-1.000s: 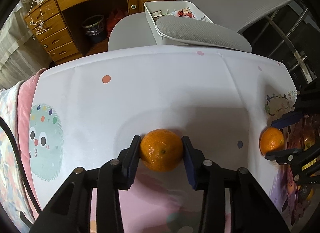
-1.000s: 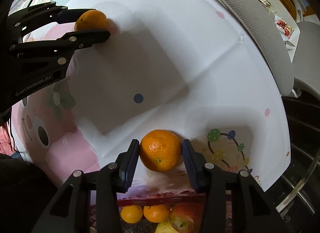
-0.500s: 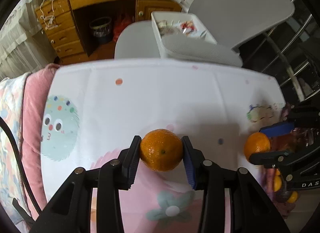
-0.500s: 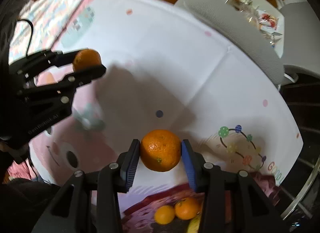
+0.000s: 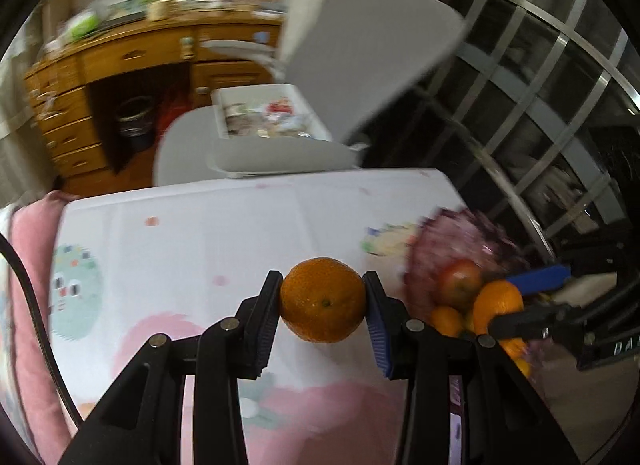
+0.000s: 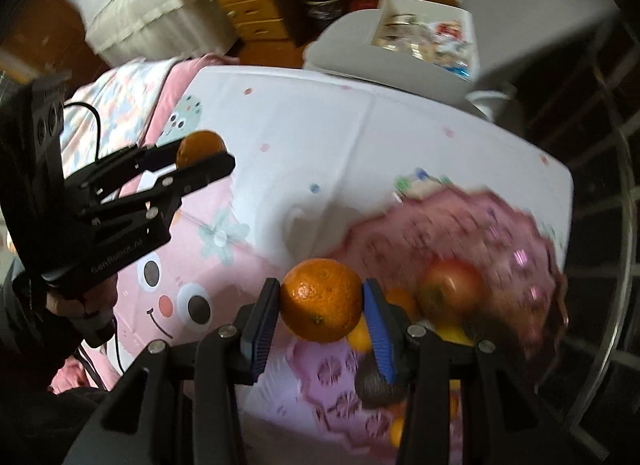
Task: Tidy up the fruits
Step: 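Carry both oranges to the pink bowl and open both grippers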
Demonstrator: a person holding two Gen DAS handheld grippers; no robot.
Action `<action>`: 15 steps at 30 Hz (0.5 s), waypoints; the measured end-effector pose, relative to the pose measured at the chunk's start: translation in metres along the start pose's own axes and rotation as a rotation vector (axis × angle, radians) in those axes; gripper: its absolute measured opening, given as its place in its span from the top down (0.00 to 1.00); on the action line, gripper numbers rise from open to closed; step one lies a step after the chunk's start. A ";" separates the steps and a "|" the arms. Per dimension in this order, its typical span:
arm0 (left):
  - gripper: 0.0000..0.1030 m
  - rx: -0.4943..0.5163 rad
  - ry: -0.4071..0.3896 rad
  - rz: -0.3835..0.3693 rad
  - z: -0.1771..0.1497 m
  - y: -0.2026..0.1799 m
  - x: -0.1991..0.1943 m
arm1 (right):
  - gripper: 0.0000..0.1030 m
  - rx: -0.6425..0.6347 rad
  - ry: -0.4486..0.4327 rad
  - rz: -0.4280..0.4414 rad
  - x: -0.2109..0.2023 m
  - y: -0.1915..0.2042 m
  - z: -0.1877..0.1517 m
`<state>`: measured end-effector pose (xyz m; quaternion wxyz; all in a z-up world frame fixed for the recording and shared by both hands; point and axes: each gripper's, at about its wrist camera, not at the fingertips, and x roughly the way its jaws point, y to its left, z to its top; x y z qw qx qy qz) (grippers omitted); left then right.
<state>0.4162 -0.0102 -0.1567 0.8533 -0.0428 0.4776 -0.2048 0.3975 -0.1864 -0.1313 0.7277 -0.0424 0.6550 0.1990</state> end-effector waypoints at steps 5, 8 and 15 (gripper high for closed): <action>0.62 0.073 0.031 -0.082 -0.007 -0.040 0.008 | 0.59 0.104 -0.037 0.002 -0.021 -0.016 -0.041; 0.62 0.104 0.062 -0.127 -0.013 -0.062 0.016 | 0.58 0.171 -0.049 0.007 -0.024 -0.025 -0.062; 0.62 0.166 0.147 -0.166 -0.032 -0.100 0.040 | 0.58 0.331 -0.005 0.031 -0.003 -0.046 -0.104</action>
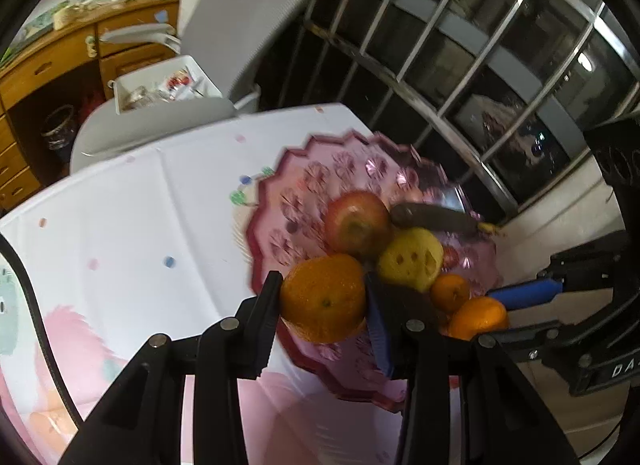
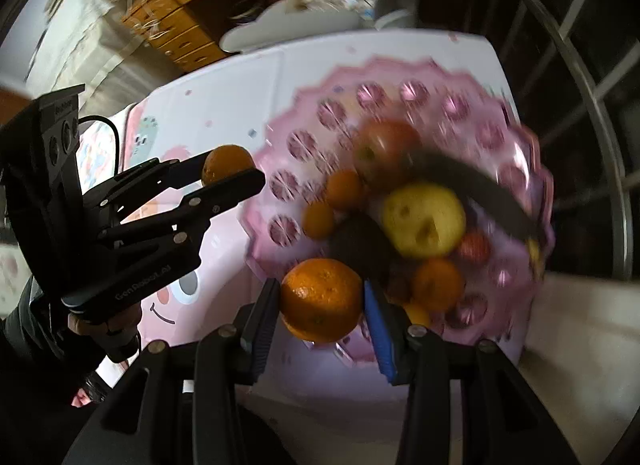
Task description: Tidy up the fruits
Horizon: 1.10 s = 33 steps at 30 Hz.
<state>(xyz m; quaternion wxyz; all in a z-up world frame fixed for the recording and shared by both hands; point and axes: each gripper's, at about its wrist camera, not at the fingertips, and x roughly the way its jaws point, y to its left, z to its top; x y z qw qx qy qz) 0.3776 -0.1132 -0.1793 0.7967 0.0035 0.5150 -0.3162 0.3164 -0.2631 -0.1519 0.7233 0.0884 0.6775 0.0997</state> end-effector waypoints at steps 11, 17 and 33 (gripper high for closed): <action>0.40 -0.018 0.081 -0.041 -0.001 -0.022 -0.005 | 0.57 0.147 0.009 -0.058 0.010 -0.030 -0.030; 0.25 -0.023 0.008 -0.024 -0.009 -0.022 -0.055 | 0.42 0.248 -0.139 -0.071 -0.017 -0.033 -0.038; 0.19 -0.230 0.048 0.200 -0.185 0.004 -0.192 | 0.25 0.337 -0.254 0.061 -0.026 0.049 -0.170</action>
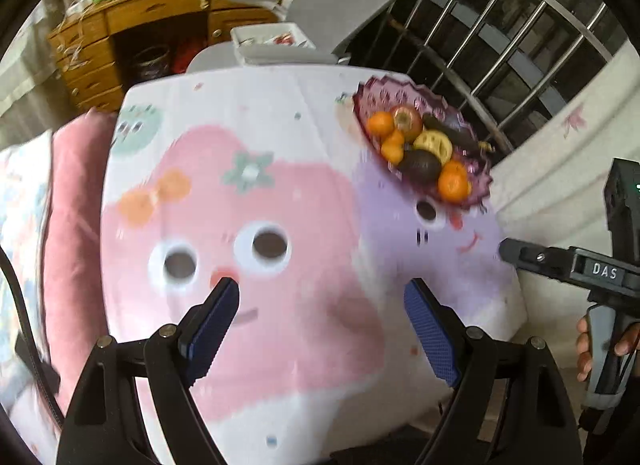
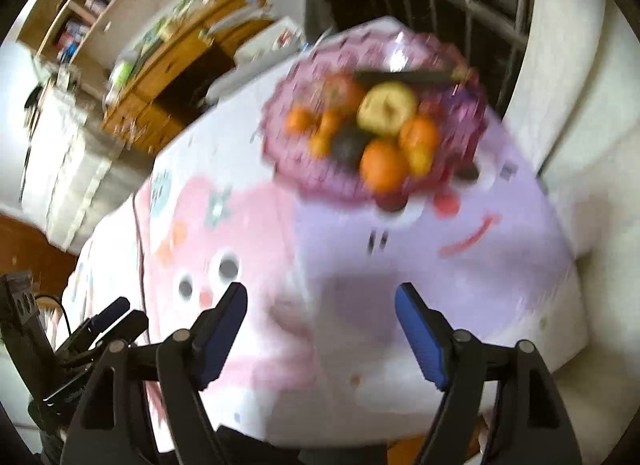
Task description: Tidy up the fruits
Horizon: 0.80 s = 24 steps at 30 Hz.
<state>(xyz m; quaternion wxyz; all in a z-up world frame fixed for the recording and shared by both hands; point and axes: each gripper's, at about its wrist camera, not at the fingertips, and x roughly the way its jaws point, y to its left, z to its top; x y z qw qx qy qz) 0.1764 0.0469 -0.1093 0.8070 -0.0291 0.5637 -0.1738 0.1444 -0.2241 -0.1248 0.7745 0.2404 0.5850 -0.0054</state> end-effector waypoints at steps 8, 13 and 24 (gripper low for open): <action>0.18 -0.002 0.008 0.086 -0.054 -0.023 -0.036 | 0.17 -0.110 0.063 0.039 -0.005 0.028 -0.069; 0.17 0.019 -0.012 0.140 -0.056 -0.061 -0.052 | 0.13 -0.189 0.046 0.048 -0.030 0.026 -0.086; 0.10 -0.044 -0.036 0.172 -0.068 -0.145 -0.077 | 0.11 -0.311 -0.001 -0.030 -0.116 -0.023 -0.092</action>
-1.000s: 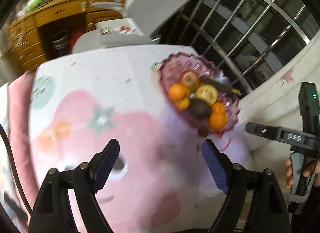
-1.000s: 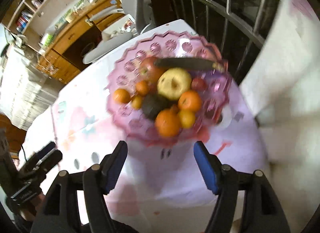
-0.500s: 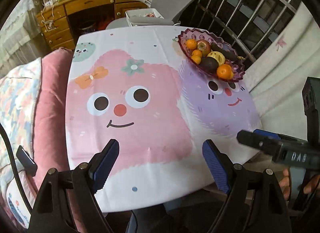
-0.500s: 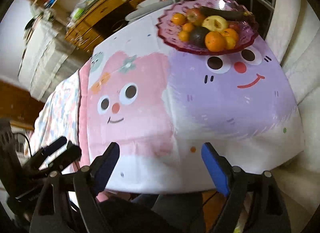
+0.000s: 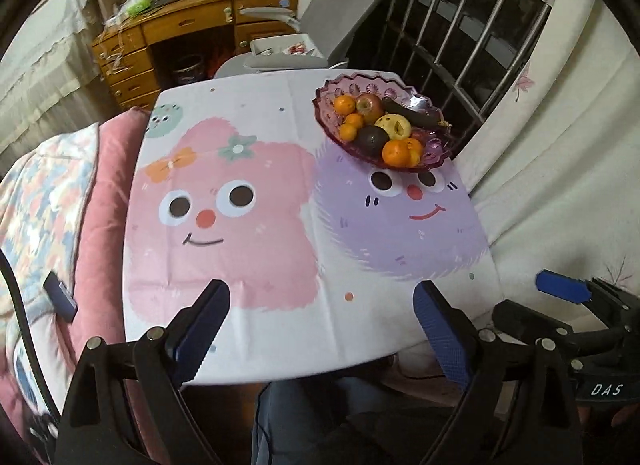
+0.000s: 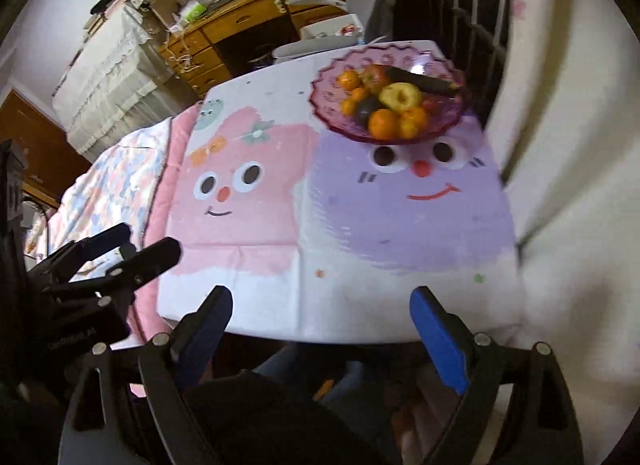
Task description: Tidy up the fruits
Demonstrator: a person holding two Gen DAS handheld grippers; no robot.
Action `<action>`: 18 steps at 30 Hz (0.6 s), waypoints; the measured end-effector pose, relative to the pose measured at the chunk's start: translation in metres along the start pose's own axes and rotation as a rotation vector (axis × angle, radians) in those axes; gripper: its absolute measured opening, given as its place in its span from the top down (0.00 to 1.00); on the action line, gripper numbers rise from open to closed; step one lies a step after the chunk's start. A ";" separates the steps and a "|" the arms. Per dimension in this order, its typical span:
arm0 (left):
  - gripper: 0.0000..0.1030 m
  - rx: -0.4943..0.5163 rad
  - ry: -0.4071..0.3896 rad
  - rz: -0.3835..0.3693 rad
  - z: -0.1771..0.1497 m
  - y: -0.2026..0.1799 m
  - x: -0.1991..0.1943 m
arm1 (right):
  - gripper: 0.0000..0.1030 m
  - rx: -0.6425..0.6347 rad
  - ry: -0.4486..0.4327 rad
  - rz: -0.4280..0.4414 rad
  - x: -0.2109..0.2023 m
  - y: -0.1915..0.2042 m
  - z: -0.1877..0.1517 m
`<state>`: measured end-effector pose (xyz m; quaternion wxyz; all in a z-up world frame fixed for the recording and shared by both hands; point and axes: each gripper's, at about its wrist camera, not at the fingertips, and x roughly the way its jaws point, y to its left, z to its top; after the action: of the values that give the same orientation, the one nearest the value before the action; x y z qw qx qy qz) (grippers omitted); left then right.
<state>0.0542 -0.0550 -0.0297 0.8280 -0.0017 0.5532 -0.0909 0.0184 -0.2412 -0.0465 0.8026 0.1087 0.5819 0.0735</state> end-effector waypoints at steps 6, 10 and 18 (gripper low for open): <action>0.03 -0.067 -0.014 0.061 -0.018 -0.005 -0.014 | 0.10 -0.033 -0.023 -0.001 -0.014 0.000 -0.014; 0.01 -0.075 -0.032 0.089 -0.028 -0.012 -0.016 | 0.10 -0.044 -0.020 0.025 -0.012 0.003 -0.023; 0.01 -0.095 -0.082 0.172 -0.036 -0.017 -0.021 | 0.07 -0.071 -0.071 0.045 -0.015 0.004 -0.029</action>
<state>0.0111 -0.0650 -0.0228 0.8538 0.0030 0.5206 0.0070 -0.0135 -0.2389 -0.0401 0.8244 0.0958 0.5473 0.1083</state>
